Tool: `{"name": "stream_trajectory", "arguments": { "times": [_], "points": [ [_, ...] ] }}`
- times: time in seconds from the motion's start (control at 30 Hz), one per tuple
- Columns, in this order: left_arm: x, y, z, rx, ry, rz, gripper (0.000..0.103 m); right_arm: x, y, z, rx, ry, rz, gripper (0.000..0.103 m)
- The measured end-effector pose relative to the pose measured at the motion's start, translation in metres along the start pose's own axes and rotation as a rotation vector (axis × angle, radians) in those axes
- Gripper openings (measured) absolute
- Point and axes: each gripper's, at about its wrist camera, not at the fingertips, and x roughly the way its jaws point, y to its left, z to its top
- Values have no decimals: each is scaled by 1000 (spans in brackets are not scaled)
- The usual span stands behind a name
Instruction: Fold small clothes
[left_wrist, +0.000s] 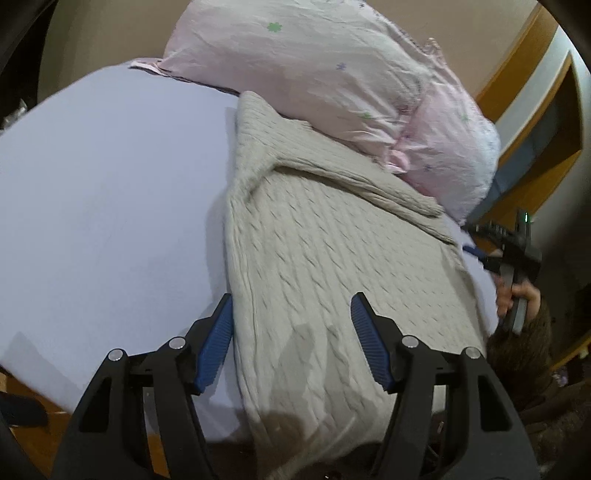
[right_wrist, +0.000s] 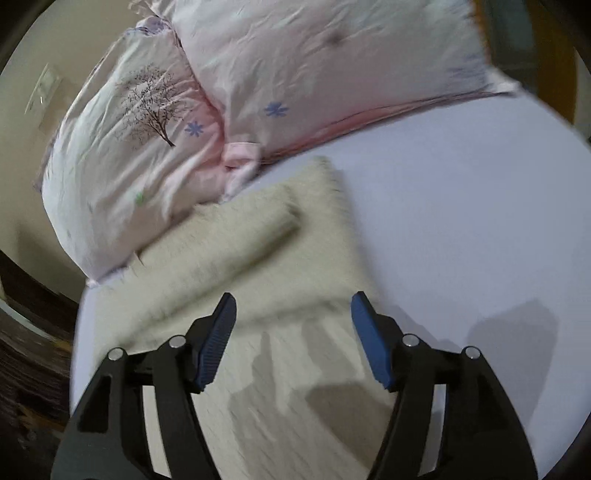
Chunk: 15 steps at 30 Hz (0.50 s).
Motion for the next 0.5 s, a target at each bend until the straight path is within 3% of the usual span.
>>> {"name": "stream_trajectory", "arguments": {
  "times": [0.07, 0.2, 0.37, 0.5],
  "points": [
    [-3, 1, -7, -15, 3, -46, 59, -19, -21, -20, -1, 26, -2, 58],
    [-11, 6, -24, -65, 0, -138, 46, -33, -56, -60, 47, 156, 83, 29],
    [-20, 8, -51, -127, 15, -249, 35, -63, -84, -121, 102, 232, 319, 26],
    [-18, -1, -67, -119, 57, -245, 35, -79, -98, -156, 94, 285, 443, 18]
  ]
}}
